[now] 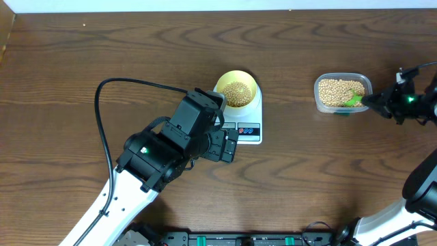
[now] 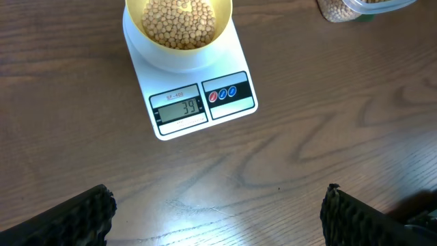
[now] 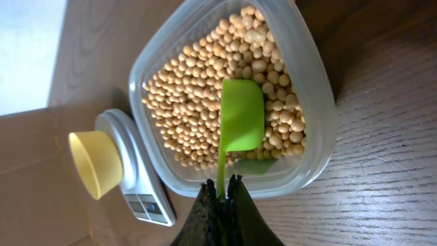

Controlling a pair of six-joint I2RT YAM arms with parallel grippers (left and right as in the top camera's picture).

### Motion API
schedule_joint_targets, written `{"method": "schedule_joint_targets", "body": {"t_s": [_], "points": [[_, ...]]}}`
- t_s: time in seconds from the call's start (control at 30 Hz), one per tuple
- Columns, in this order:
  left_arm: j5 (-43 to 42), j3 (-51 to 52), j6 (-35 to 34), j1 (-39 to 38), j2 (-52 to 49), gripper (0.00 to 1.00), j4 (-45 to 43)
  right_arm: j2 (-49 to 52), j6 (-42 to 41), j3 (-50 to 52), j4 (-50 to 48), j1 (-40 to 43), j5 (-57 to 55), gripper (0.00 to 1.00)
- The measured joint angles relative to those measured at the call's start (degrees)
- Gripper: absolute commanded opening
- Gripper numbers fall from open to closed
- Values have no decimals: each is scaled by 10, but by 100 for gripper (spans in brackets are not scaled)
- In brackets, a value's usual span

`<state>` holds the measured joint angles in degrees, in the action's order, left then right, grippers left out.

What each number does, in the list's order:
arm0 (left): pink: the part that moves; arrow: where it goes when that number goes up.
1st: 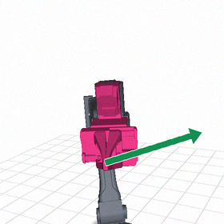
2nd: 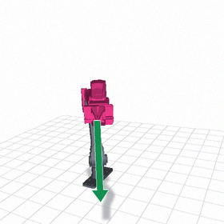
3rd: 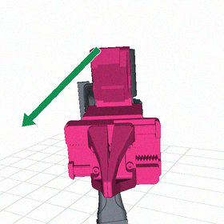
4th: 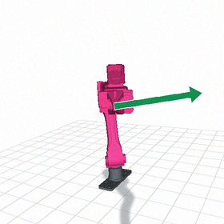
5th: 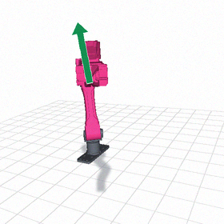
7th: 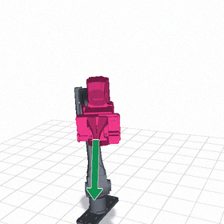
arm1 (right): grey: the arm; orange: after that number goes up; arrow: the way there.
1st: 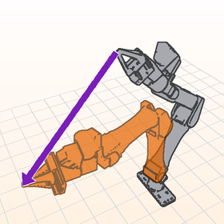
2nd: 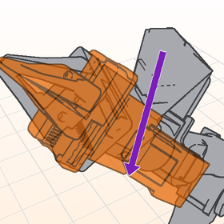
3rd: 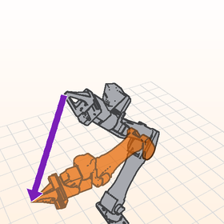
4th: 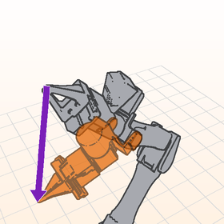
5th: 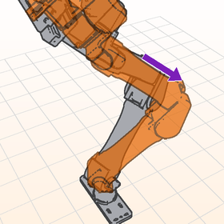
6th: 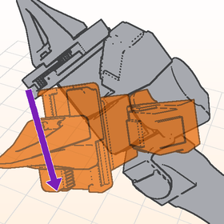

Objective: Scoop item into bowl and weigh 50g on scale
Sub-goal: 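Dip the scoop into the soybean tub with the right gripper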

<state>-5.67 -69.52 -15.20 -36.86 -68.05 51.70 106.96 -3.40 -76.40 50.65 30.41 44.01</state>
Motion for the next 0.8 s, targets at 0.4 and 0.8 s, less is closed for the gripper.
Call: {"method": "schedule_joint_targets", "body": {"t_s": [0.4, 0.8], "points": [[0, 0, 0, 0, 0, 98, 0, 0, 26, 0, -7, 15, 88, 1], [0, 0, 0, 0, 0, 98, 0, 0, 31, 0, -9, 15, 167, 1]]}}
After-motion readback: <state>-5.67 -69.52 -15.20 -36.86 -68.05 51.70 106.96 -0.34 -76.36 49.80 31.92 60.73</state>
